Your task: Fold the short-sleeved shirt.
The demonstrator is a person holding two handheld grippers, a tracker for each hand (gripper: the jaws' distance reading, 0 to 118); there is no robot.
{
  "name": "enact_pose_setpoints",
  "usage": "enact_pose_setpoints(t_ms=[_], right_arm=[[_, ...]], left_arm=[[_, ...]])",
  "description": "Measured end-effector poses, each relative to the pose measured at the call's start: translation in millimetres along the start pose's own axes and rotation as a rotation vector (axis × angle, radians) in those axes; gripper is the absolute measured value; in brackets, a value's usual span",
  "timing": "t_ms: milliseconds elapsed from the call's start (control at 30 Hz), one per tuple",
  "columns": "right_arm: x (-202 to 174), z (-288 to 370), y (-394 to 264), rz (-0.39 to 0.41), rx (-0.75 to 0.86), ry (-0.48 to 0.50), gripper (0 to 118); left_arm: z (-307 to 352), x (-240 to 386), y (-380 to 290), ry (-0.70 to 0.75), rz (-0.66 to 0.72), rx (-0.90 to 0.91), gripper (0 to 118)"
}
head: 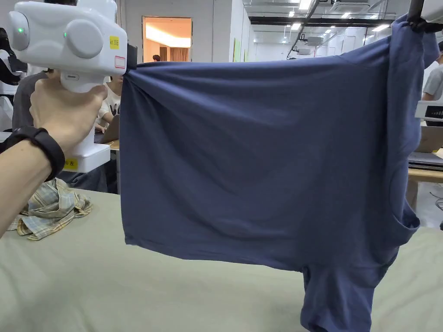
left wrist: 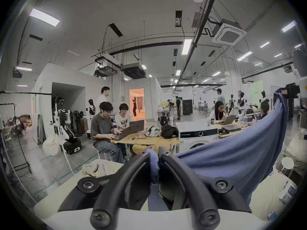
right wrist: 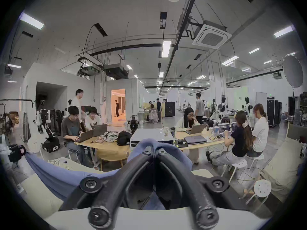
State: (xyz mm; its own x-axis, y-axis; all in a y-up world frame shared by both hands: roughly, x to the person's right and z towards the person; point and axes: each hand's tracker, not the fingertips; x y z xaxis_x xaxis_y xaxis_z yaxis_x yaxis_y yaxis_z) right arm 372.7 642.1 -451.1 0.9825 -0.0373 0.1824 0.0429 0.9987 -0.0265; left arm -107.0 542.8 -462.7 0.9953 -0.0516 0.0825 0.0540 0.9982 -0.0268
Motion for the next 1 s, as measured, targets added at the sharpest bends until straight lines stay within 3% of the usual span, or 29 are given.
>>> enact_pose_setpoints(t_ms=[333,433,633,800,1000], right_arm=[[4,27,-104,0.067,-0.137,0.048,0],[11,57,-145,0.043,-0.168,0.077,0],[33,147,-194,-0.014,-0.145,0.118,0],[49,226,-238,0.0,-0.176,0.162,0],[56,303,-323,-0.036,-0.25,0.234,0]], left_arm=[[29,3,-106,-0.063,0.005,-0.133,2],[42,-14,-144,-0.111,0.048,-0.217,2],[131,-20,-199,-0.19,0.062,-0.195,2],[208,-26,-238,-0.228,0.099,-0.188,2],[279,-45,-311,-0.233,0.113,-0.284,2]])
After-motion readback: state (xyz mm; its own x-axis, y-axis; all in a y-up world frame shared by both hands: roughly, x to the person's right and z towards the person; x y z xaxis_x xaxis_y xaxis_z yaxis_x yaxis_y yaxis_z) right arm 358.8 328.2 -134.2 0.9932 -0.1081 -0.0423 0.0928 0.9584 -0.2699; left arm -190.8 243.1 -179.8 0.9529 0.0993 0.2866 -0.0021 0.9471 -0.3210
